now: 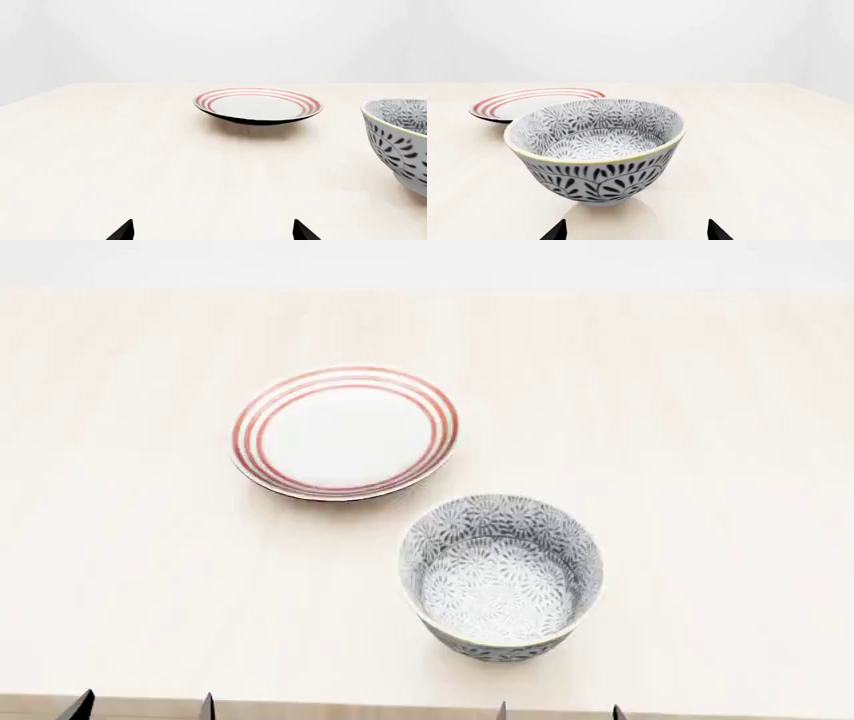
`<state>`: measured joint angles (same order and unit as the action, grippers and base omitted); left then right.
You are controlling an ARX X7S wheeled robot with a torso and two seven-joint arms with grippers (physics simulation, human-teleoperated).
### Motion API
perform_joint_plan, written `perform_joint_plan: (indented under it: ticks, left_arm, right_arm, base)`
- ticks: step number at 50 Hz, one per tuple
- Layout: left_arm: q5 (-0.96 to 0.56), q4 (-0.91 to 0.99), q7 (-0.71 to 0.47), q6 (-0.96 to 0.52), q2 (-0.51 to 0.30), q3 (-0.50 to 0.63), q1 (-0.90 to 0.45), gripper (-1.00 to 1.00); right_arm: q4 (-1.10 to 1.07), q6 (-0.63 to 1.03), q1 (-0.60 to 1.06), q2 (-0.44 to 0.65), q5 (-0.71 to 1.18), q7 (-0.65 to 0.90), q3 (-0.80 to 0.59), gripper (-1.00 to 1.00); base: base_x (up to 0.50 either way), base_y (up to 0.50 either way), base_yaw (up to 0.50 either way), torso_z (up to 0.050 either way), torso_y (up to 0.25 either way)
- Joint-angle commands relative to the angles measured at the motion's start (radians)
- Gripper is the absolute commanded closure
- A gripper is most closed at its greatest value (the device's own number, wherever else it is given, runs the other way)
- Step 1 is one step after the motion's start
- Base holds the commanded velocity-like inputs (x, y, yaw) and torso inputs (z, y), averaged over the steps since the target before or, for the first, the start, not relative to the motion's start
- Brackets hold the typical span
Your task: Put the bowl on the plate.
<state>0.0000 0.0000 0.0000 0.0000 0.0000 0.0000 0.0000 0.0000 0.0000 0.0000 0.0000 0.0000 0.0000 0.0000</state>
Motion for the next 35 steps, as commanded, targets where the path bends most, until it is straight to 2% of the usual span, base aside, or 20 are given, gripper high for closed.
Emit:
perform_joint_plan:
  ticks: [1, 7, 11, 12, 15, 18, 20, 24, 26, 35]
  left_arm:
    - [-0.013, 0.004, -0.015, 0.011, -0.018, 0.02, 0.012, -1.0]
    - [-0.034, 0.062, -0.037, -0.026, -0.037, 0.046, 0.02, -1.0]
    - [-0.08, 0.196, -0.037, -0.122, -0.05, 0.041, 0.012, -1.0]
    - [-0.129, 0.286, -0.045, -0.224, -0.052, 0.017, -0.015, -1.0]
    - [-0.201, 0.431, -0.079, -0.383, -0.067, -0.036, -0.103, -1.0]
    - [-0.208, 0.51, -0.111, -0.444, -0.089, -0.065, -0.143, -1.0]
    - [-0.21, 0.545, -0.107, -0.453, -0.115, -0.078, -0.135, -1.0]
    - [-0.254, 0.604, -0.142, -0.504, -0.132, -0.162, -0.153, -1.0]
    - [-0.272, 0.621, -0.14, -0.518, -0.143, -0.18, -0.159, -1.0]
    - [-0.336, 0.636, -0.153, -0.528, -0.151, -0.256, -0.203, -1.0]
  right_arm:
    - [-0.012, -0.01, -0.014, 0.014, 0.036, 0.017, -0.01, -1.0]
    - [-0.133, 0.023, -0.049, 0.041, 0.082, 0.04, -0.015, -1.0]
    - [-0.374, 0.087, -0.125, 0.069, 0.111, 0.073, 0.021, -1.0]
    - [-0.496, 0.12, -0.164, 0.085, 0.119, 0.087, 0.048, -1.0]
    - [-0.712, 0.145, -0.262, 0.102, 0.173, 0.126, 0.15, -1.0]
    - [-0.865, 0.12, -0.373, 0.101, 0.239, 0.158, 0.266, -1.0]
    - [-0.952, 0.039, -0.482, 0.084, 0.293, 0.162, 0.358, -1.0]
    - [-0.98, -0.118, -0.617, 0.043, 0.398, 0.151, 0.459, -1.0]
    - [-0.981, -0.161, -0.642, 0.036, 0.4, 0.146, 0.466, -1.0]
    - [-0.957, -0.084, -0.577, 0.087, 0.379, 0.196, 0.421, -1.0]
  base:
    - [0.0, 0.0, 0.0, 0.0, 0.0]
    - [0.0, 0.0, 0.0, 0.0, 0.0]
    - [0.0, 0.0, 0.0, 0.0, 0.0]
    - [0.0, 0.0, 0.0, 0.0, 0.0]
    - [0.0, 0.0, 0.0, 0.0, 0.0]
    - [0.0, 0.0, 0.0, 0.0, 0.0]
    - [0.0, 0.0, 0.0, 0.0, 0.0]
    - [0.0, 0.0, 0.0, 0.0, 0.0]
    - [0.07, 0.0, 0.0, 0.0, 0.0]
    - [0.49, 0.0, 0.0, 0.0, 0.0]
